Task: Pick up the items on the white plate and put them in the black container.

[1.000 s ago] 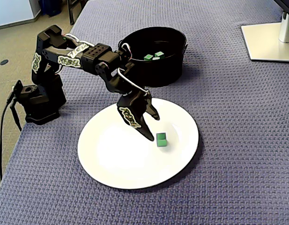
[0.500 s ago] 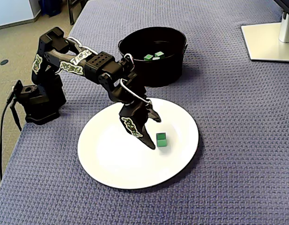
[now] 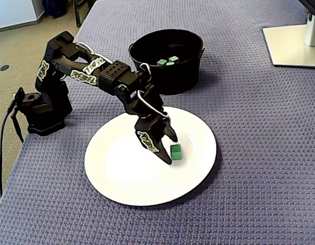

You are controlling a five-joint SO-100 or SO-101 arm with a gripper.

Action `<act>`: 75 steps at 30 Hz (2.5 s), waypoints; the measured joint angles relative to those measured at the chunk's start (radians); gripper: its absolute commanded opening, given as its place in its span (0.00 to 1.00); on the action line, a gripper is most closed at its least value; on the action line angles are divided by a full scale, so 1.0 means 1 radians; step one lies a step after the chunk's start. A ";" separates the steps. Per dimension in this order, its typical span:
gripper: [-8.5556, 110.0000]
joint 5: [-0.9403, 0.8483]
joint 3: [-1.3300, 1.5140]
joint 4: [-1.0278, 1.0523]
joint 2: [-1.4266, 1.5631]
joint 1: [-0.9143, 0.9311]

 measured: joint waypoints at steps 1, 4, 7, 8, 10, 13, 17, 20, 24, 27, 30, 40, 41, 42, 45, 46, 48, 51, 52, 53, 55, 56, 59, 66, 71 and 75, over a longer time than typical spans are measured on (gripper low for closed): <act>0.28 0.003 -0.002 -0.008 -0.005 0.002; 0.27 0.011 -0.005 -0.048 -0.017 0.003; 0.22 0.020 -0.005 -0.077 -0.021 0.002; 0.19 0.018 -0.005 -0.083 -0.021 0.000; 0.14 0.021 -0.005 -0.097 -0.021 0.000; 0.12 0.031 -0.005 -0.121 -0.023 0.000; 0.09 0.034 -0.005 -0.129 -0.023 0.000; 0.07 0.041 0.006 -0.129 -0.023 0.000; 0.08 0.049 0.025 -0.129 -0.023 0.000; 0.07 0.049 0.026 -0.130 -0.023 0.000; 0.07 0.051 0.034 -0.138 -0.021 0.000; 0.07 0.143 -0.038 -0.037 -0.009 0.002; 0.07 0.161 -0.061 -0.005 0.008 0.002; 0.07 0.181 -0.086 0.028 0.025 0.002; 0.07 0.236 -0.186 0.146 0.072 0.002; 0.08 0.244 -0.213 0.186 0.084 0.002; 0.24 0.249 -0.249 0.241 0.100 0.002; 0.28 0.244 -0.255 0.275 0.107 0.002; 0.29 0.232 -0.253 0.281 0.107 0.002; 0.29 0.219 -0.244 0.287 0.107 0.006; 0.31 0.164 -0.224 0.302 0.107 0.015; 0.31 0.137 -0.222 0.316 0.107 0.020; 0.32 0.054 -0.222 0.377 0.107 0.037; 0.33 -0.020 -0.224 0.419 0.101 0.064; 0.33 -0.025 -0.224 0.397 0.049 0.072; 0.34 -0.018 -0.224 0.356 0.011 0.071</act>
